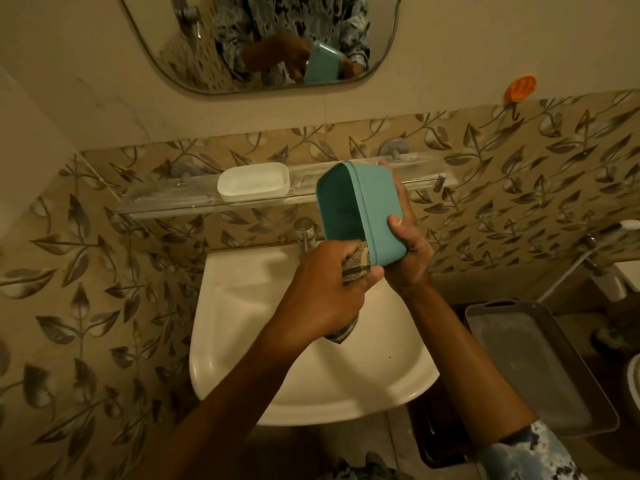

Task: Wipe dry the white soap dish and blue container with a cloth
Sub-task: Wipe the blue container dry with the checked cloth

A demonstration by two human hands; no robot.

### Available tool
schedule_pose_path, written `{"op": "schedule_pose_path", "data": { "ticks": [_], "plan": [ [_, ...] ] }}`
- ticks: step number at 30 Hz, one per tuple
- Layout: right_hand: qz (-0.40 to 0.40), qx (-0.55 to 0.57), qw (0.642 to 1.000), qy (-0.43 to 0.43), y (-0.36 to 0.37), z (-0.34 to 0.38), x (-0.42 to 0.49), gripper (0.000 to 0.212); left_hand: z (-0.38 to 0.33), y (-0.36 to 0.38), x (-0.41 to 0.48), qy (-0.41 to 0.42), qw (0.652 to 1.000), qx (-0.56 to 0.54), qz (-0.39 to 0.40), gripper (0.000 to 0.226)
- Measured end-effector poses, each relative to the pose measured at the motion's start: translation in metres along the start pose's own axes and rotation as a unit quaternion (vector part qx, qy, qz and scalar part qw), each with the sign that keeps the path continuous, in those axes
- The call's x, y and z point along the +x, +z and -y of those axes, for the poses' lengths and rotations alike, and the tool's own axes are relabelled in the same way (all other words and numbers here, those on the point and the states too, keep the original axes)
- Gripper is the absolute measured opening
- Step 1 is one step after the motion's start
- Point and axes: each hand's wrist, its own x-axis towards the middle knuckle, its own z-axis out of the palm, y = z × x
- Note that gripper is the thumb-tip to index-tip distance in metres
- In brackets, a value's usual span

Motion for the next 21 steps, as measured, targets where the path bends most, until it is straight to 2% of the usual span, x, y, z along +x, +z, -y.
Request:
{"op": "schedule_pose_path", "data": {
  "ticks": [3, 6, 10, 12, 15, 19, 21],
  "plan": [
    [0.018, 0.024, 0.999, 0.041, -0.010, 0.008, 0.002, 0.097, 0.011, -0.006, 0.003, 0.032, 0.990, 0.139, -0.011, 0.022],
    [0.014, 0.095, 0.986, 0.134, -0.013, 0.010, -0.002, 0.088, 0.015, -0.007, 0.001, 0.031, 0.949, 0.313, -0.035, 0.035],
    [-0.068, 0.089, 0.983, 0.144, 0.000, 0.001, -0.002, 0.110, 0.010, 0.003, -0.005, 0.062, 0.920, 0.387, 0.013, 0.047],
    [-0.101, 0.100, 0.981, 0.133, 0.003, -0.005, -0.003, 0.105, 0.010, 0.005, -0.005, 0.063, 0.907, 0.415, 0.036, 0.054],
    [-0.110, 0.097, 0.986, 0.081, 0.007, -0.008, -0.003, 0.092, 0.009, 0.001, -0.005, 0.055, 0.915, 0.397, 0.056, 0.055],
    [-0.130, 0.100, 0.986, 0.040, 0.011, -0.011, 0.001, 0.092, -0.003, -0.005, -0.011, 0.000, 0.969, 0.232, 0.084, 0.036],
    [-0.122, 0.101, 0.987, 0.025, 0.009, -0.014, 0.001, 0.088, -0.008, -0.008, -0.007, -0.030, 0.978, 0.171, 0.112, 0.028]
  ]
}}
